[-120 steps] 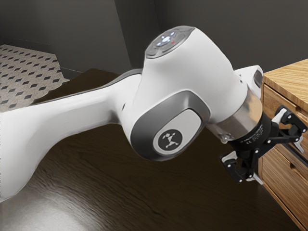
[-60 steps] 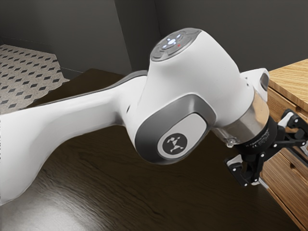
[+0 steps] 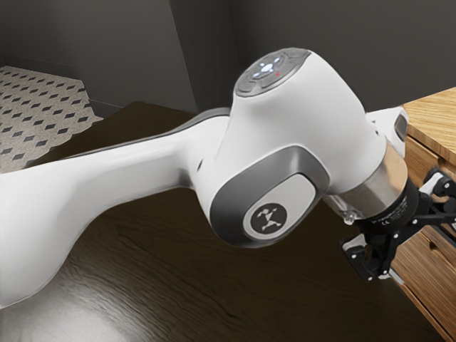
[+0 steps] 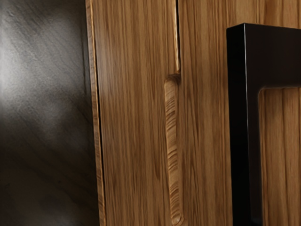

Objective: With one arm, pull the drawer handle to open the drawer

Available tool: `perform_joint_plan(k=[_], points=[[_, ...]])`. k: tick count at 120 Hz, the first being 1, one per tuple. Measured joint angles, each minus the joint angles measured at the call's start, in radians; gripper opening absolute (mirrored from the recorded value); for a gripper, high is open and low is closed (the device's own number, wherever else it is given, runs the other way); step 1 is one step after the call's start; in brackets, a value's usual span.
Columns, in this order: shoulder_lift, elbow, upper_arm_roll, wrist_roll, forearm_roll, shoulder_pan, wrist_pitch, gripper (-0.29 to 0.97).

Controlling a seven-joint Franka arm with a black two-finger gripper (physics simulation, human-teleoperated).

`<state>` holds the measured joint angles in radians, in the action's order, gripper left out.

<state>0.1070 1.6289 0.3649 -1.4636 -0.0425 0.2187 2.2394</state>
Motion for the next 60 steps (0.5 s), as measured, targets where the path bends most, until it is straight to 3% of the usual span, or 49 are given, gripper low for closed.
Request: perform_joint_plan(k=[60], points=[[-0.002,0.015,-0.002,-0.003,0.001,-0.001,0.001,0.68]])
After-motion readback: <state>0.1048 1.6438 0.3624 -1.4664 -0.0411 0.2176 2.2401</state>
